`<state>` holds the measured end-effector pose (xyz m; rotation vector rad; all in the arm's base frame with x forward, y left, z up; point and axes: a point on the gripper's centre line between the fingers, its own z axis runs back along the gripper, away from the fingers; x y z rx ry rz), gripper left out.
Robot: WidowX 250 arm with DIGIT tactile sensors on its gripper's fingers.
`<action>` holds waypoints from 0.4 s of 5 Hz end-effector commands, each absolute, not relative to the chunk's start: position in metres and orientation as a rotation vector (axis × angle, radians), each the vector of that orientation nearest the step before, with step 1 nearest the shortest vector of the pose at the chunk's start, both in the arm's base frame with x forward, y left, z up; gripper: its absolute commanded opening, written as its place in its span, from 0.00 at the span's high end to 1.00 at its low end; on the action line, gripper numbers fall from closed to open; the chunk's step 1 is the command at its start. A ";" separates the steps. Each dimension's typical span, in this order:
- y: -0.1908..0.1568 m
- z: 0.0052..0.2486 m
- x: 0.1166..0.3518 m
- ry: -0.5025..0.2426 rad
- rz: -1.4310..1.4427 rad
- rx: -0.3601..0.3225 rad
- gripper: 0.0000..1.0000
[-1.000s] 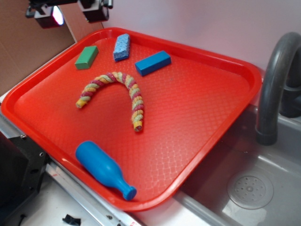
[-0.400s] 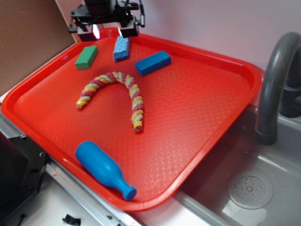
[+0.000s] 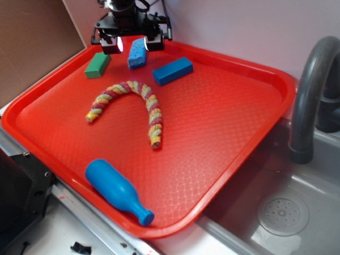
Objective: Grab the blue sponge.
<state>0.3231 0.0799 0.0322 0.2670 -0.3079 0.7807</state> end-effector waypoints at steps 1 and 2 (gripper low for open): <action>0.093 0.033 0.340 -0.336 0.771 0.242 0.00; 0.092 0.029 0.338 -0.337 0.773 0.213 1.00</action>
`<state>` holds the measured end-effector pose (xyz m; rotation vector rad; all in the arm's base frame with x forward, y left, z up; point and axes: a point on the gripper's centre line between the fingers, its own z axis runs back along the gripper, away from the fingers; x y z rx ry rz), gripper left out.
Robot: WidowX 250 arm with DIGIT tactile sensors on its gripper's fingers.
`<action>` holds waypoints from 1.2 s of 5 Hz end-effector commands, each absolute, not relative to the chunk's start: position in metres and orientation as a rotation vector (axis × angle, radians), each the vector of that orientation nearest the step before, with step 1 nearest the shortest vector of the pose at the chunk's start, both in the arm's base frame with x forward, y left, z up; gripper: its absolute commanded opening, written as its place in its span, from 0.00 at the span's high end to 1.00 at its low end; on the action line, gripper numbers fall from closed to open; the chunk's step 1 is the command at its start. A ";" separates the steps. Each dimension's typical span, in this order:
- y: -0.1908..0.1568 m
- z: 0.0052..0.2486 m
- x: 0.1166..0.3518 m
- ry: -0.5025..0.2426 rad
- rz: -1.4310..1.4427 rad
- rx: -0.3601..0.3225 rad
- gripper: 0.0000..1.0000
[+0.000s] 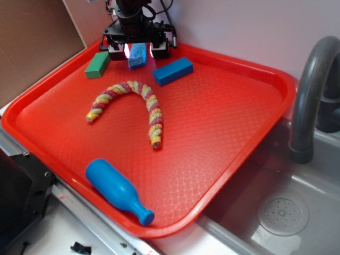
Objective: Grab the blue sponge.
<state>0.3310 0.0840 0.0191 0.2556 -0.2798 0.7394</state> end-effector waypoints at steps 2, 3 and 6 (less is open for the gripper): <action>0.093 0.027 0.335 -0.321 0.772 0.193 1.00; 0.087 0.047 0.327 -0.248 0.768 0.257 1.00; 0.029 0.131 0.264 -0.109 0.503 0.090 1.00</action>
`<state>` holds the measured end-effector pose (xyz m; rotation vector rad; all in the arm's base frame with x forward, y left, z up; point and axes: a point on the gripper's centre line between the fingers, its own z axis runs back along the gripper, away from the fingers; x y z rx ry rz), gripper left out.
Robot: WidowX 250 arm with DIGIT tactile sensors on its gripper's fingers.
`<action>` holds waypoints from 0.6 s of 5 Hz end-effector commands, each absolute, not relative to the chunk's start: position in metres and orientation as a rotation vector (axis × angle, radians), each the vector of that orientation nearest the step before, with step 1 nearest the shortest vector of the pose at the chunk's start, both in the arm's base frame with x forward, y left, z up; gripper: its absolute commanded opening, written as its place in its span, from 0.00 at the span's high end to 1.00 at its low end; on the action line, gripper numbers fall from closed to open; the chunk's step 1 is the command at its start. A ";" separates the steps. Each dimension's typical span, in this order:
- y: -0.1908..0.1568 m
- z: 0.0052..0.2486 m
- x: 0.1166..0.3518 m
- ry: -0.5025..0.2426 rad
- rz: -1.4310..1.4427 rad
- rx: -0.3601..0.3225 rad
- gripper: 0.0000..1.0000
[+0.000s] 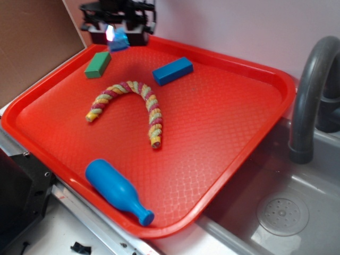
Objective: Grab the blue sponge.
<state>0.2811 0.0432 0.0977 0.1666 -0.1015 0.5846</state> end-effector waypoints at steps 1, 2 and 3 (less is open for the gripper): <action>0.014 0.149 0.234 -0.083 0.451 0.035 1.00; 0.005 0.159 0.215 -0.106 0.414 0.002 1.00; -0.010 0.165 0.208 -0.125 0.370 0.064 1.00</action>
